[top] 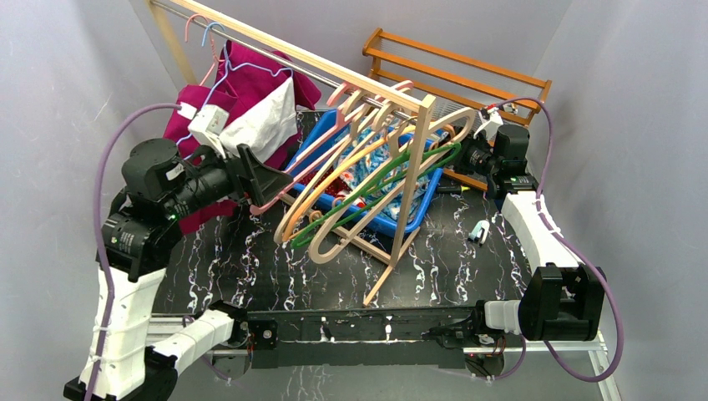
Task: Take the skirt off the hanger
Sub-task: Place the hanger at the clothesline, then pick up the hanger from the clothesline.
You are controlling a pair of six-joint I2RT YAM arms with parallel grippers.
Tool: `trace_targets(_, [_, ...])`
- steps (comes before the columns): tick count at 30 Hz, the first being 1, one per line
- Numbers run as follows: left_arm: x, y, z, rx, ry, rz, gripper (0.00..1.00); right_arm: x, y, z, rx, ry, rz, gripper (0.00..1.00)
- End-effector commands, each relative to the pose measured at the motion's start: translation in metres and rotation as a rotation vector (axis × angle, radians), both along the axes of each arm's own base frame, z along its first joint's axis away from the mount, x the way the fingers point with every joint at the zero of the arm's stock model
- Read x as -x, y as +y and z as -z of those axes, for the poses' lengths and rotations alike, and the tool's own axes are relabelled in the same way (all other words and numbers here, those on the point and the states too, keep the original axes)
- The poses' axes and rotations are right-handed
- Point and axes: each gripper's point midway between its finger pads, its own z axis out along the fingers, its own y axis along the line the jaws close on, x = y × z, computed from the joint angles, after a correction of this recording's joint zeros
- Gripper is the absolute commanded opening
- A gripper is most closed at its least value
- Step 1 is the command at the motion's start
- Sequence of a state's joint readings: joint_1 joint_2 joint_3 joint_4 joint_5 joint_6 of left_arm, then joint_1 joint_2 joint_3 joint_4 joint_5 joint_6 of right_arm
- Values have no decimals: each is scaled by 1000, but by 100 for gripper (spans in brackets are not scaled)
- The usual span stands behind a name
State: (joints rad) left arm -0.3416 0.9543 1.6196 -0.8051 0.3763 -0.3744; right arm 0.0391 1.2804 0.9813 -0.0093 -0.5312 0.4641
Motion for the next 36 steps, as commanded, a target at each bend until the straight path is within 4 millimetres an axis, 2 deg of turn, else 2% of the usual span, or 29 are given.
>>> trace_targets(1, [-18,46,4,-119,21,-268,78,7,-2,-26,21,-105,-17,98])
trace_targets(4, [-26,70,-13,-136,-5,-421,85,13,1,-27,7,-113,-37,98])
trace_targets(5, [-30,76,-19,-139,-12,-458,89,16,4,-28,-6,-114,-49,98])
trace_targets(6, [-36,79,-22,-146,-12,-484,97,19,6,-29,-18,-118,-59,98])
trace_targets(7, [-40,82,-26,-151,-15,-508,98,21,7,-30,-28,-119,-70,98])
trace_targets(14, [-72,95,-52,-235,-85,-599,98,31,15,-34,-66,-114,-119,98])
trace_targets(23, [-110,123,-72,-392,-184,-762,98,33,18,-31,-63,-110,-132,98])
trace_targets(26, [-117,128,-69,-422,-191,-793,98,32,18,-30,-62,-108,-130,98])
trace_targets(30, [-126,134,-53,-488,-165,-823,98,30,18,-30,-60,-105,-130,98])
trace_targets(36, [-134,118,-21,-456,-81,-740,98,29,18,-26,-60,-95,-132,98])
